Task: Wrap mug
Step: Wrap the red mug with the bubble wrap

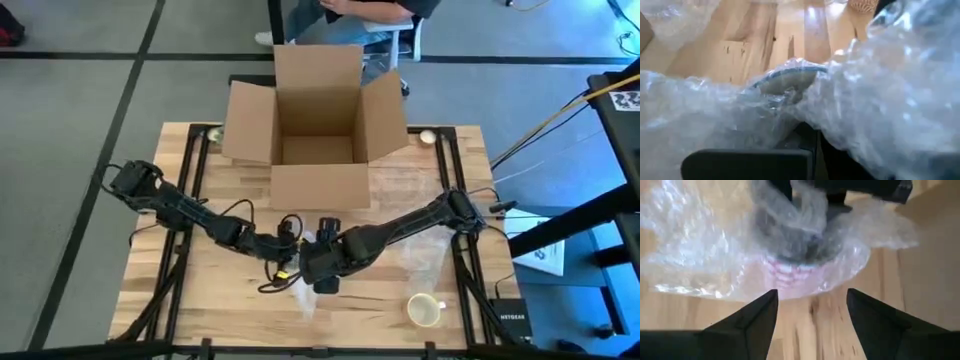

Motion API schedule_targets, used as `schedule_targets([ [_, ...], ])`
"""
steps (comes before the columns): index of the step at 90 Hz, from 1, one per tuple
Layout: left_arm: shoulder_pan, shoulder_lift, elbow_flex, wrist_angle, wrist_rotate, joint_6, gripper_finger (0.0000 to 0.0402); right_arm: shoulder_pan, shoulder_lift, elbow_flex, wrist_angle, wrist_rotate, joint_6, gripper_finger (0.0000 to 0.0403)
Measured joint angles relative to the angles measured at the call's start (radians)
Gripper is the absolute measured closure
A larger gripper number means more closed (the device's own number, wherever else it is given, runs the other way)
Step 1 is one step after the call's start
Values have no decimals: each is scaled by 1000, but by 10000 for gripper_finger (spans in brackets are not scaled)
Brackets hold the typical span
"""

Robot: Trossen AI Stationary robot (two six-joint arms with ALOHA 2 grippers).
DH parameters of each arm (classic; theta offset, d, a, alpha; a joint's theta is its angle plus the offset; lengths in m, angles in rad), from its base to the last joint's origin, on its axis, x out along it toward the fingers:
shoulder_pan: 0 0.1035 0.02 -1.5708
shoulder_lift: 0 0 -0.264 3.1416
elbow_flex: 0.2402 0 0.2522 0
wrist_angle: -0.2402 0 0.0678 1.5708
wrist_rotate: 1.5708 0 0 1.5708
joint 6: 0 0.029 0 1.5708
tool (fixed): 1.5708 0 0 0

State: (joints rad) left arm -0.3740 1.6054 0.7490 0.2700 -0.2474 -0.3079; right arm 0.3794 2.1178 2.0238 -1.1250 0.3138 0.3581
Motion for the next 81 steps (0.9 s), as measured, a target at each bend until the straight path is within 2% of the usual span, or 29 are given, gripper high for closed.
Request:
schedule_targets([
  [14, 0, 0, 0, 4, -1, 0, 401, 0, 0, -4, 17, 2, 4, 178],
  [29, -5, 0, 23, -2, 32, 1, 401, 20, -3, -99, -13, 8, 79, 178],
  [57, -19, -2, 47, -3, 39, 24, 401, 35, -7, -388, 383, 24, 113, 178],
  [65, -16, -2, 47, -13, 39, 23, 401, 35, -6, -383, 338, -4, 115, 178],
  [81, -16, -2, 48, -19, 38, 21, 401, 40, -71, -281, 156, -38, 112, 178],
])
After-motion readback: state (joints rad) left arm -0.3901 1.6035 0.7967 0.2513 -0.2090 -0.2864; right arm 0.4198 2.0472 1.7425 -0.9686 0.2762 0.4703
